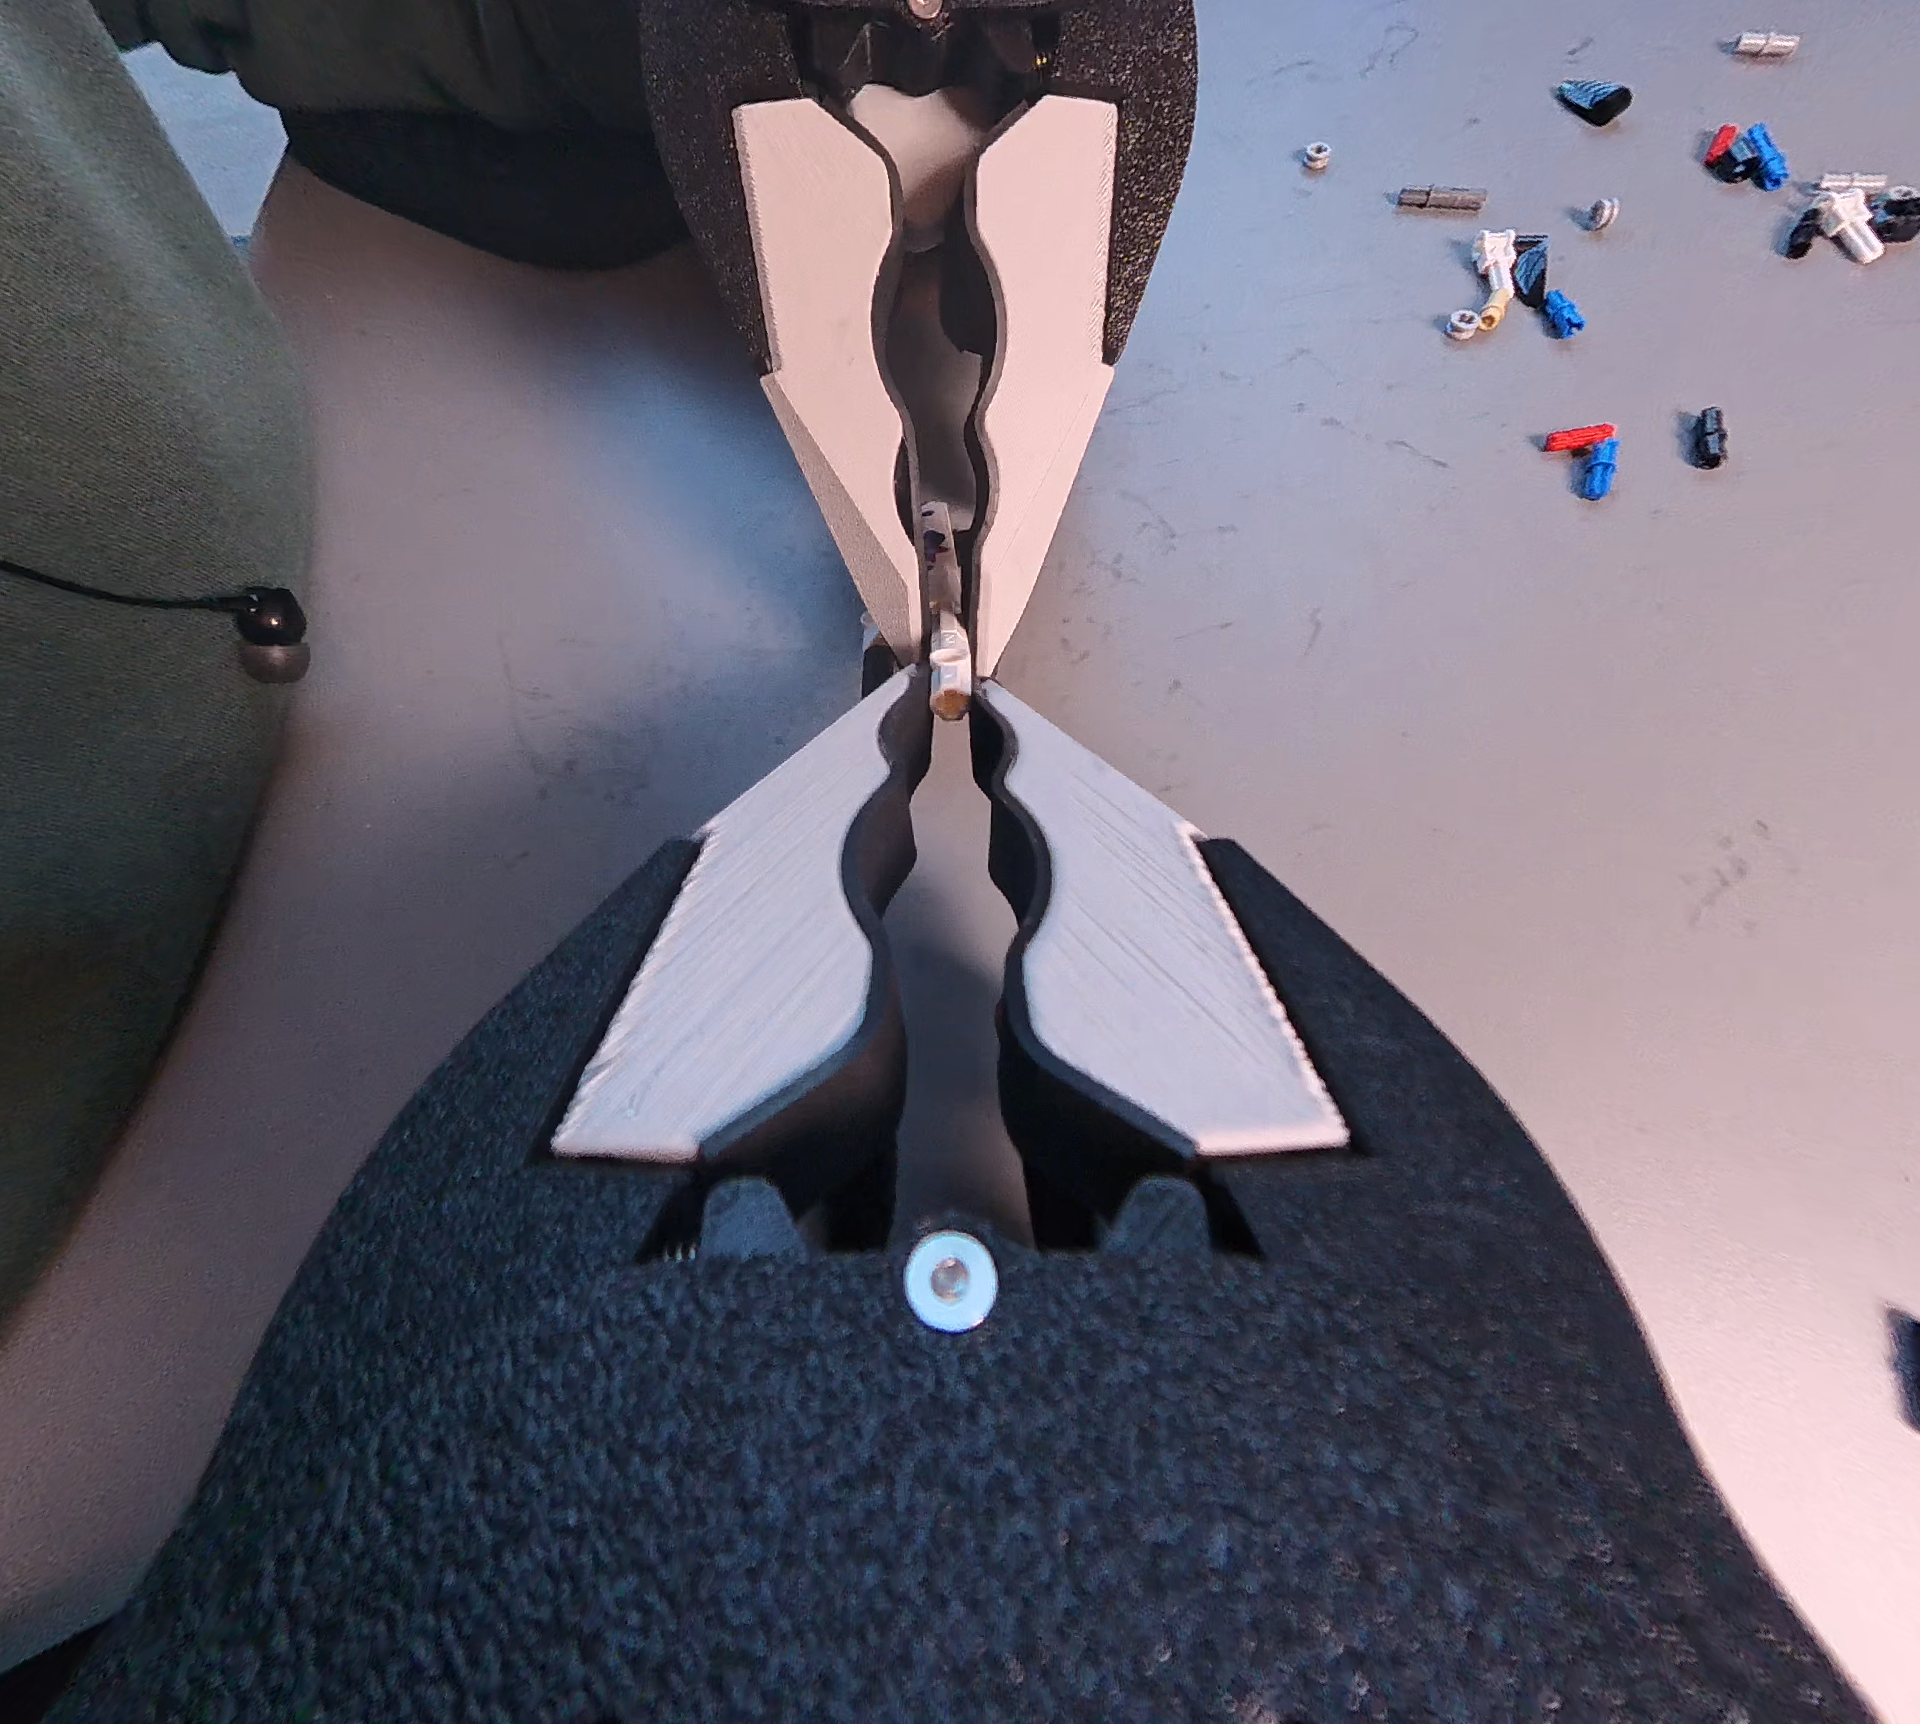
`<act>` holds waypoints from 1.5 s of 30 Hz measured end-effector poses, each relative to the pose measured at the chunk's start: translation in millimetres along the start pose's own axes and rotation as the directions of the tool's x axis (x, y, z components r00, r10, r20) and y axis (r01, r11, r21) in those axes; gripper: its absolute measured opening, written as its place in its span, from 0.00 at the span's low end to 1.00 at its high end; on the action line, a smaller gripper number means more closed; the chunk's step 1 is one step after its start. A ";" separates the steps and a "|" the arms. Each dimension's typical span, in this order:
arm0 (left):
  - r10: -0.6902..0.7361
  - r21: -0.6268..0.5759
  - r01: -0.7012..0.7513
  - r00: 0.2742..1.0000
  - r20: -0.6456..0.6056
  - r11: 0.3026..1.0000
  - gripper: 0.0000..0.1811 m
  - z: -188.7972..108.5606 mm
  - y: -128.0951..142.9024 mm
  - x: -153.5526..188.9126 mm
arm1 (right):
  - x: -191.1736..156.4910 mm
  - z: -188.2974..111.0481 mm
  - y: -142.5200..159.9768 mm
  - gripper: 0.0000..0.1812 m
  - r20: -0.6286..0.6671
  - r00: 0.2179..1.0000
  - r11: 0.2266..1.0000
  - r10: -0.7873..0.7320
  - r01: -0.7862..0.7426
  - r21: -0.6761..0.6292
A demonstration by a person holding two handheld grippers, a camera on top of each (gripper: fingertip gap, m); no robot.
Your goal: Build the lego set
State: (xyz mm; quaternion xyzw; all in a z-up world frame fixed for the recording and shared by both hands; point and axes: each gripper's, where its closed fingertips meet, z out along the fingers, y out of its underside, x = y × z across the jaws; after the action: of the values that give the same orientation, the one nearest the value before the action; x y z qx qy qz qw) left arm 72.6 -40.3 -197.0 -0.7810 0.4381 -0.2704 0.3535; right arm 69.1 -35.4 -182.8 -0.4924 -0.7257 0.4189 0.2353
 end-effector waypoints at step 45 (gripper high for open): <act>-0.201 0.116 0.235 0.947 -0.251 0.965 0.09 -43.4 -10.2 23.4 | -21.1 -10.1 -34.2 0.04 -0.063 0.989 0.972 -0.135 0.144 0.185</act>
State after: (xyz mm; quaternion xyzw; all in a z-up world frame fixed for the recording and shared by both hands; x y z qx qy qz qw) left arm 56.8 -70.7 -160.2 -0.7593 0.3671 -0.4300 0.3222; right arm 67.5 -56.5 -147.1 -0.4258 -0.7095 0.4559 0.3278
